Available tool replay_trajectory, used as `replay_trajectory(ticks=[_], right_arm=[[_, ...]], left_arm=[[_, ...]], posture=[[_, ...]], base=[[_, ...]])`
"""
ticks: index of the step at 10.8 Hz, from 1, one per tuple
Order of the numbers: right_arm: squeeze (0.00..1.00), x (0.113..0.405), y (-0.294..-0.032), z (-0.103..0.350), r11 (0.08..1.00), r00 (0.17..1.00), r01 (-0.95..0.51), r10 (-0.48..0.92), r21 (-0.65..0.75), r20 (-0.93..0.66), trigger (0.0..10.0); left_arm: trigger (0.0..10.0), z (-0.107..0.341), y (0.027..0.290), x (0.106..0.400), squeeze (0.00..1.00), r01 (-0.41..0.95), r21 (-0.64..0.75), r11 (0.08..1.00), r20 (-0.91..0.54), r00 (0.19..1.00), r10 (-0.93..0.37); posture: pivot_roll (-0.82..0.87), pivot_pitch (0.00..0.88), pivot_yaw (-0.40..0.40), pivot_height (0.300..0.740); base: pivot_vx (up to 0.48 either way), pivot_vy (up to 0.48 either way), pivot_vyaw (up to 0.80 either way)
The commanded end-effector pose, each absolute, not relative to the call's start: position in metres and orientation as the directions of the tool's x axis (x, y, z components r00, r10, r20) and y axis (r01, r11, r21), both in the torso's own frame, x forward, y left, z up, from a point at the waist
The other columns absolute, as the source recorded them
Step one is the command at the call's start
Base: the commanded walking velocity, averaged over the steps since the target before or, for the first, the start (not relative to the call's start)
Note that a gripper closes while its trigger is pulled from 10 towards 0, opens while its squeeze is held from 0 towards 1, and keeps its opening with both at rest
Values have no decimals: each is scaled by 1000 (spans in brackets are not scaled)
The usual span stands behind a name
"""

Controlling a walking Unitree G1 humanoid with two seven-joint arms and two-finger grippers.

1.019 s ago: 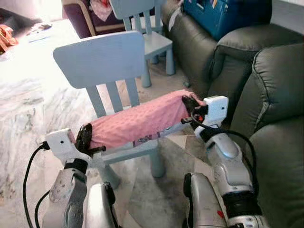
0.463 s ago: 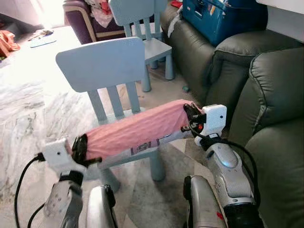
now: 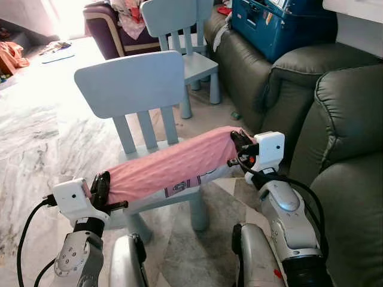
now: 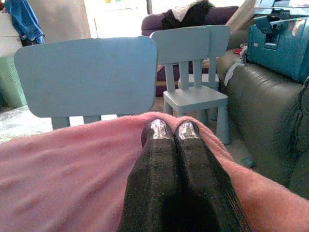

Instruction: Move the pillow to the sofa

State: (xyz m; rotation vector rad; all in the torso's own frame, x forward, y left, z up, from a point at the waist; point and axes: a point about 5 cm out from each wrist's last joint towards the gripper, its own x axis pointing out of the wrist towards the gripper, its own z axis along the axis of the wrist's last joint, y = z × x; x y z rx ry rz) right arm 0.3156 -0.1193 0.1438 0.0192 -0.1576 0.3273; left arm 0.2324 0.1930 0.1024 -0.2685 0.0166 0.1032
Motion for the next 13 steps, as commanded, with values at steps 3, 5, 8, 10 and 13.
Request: replay_trajectory(ticks=[3, 5, 8, 10, 13], right_arm=[[0, 317, -118, 155, 947, 926, -322, 317, -13, 204, 0], [0, 317, -119, 156, 947, 927, -320, 315, -8, 205, 0], [0, 318, -119, 155, 947, 927, -321, 315, -1, 203, 0], [0, 318, -119, 155, 947, 927, -322, 314, 6, 203, 0], [0, 318, -119, 155, 947, 928, -322, 314, 9, 200, 0]], left_arm=[[0, 107, 199, 232, 0, -119, -247, 962, -11, 993, 121], [0, 106, 198, 234, 0, -111, -247, 963, -12, 994, 111], [0, 106, 199, 234, 0, -115, -251, 961, -14, 993, 115], [0, 106, 199, 234, 0, -114, -251, 961, -15, 993, 114], [0, 105, 198, 234, 0, -111, -251, 962, -19, 994, 109]], posture=[[-151, 14, 92, 506], [-154, 16, 96, 525], [-150, 17, 96, 585], [-150, 16, 100, 615], [-153, 20, 100, 670]], base=[[0, 0, 0], [0, 0, 0], [0, 0, 0], [0, 0, 0], [0, 0, 0]])
